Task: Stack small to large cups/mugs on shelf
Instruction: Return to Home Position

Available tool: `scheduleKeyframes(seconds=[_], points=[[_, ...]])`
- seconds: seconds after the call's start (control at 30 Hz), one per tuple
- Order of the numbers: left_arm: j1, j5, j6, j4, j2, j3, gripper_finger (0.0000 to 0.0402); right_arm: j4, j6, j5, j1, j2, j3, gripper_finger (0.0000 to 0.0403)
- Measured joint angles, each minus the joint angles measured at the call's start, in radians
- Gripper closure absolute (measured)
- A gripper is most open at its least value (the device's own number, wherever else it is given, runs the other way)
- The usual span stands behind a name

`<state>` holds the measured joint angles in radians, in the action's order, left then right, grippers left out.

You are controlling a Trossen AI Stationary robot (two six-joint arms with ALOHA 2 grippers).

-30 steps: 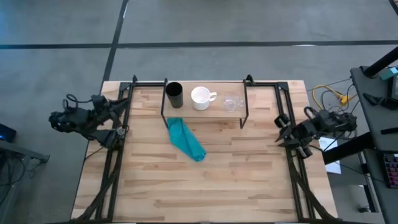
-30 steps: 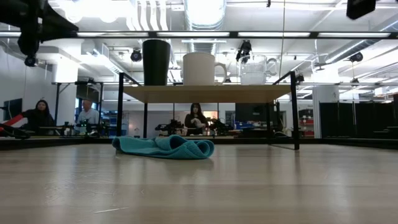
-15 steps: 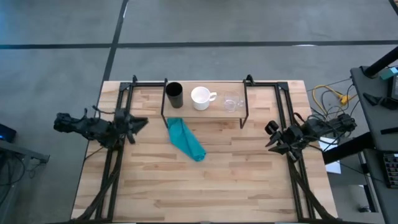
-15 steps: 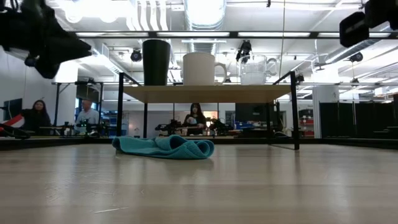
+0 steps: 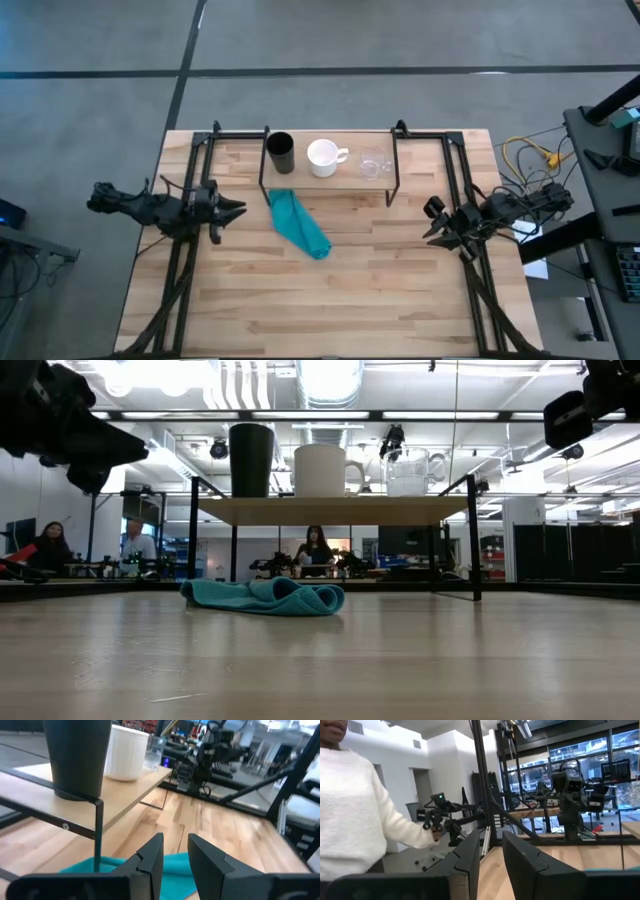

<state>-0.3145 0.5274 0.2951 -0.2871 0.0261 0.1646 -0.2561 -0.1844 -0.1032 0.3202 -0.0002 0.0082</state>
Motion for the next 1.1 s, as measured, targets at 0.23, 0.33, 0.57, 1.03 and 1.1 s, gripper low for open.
scheduleKeyframes(seconds=[0.23, 0.33, 0.57, 1.03, 1.1], points=[[0.0, -0.021, -0.035, 0.215, 0.001, -0.109, 0.0327, 0.028, 0.002, 0.0, 0.0, 0.0, 0.001, 0.0329], [0.0, -0.064, -0.12, 0.289, 0.01, -0.13, 0.0327, 0.047, 0.002, 0.0, 0.0, 0.001, 0.001, 0.0332], [0.0, -0.086, -0.197, 0.296, 0.01, -0.135, 0.0327, 0.043, 0.002, 0.001, 0.0, 0.002, 0.001, 0.0332], [0.0, -0.254, -0.23, 0.28, 0.085, -0.136, 0.0327, 0.043, 0.002, 0.001, 0.0, 0.003, 0.001, 0.0328], [0.0, -0.255, -0.229, 0.279, 0.106, -0.136, 0.0327, 0.043, 0.002, 0.001, 0.0, 0.003, 0.001, 0.0331]])
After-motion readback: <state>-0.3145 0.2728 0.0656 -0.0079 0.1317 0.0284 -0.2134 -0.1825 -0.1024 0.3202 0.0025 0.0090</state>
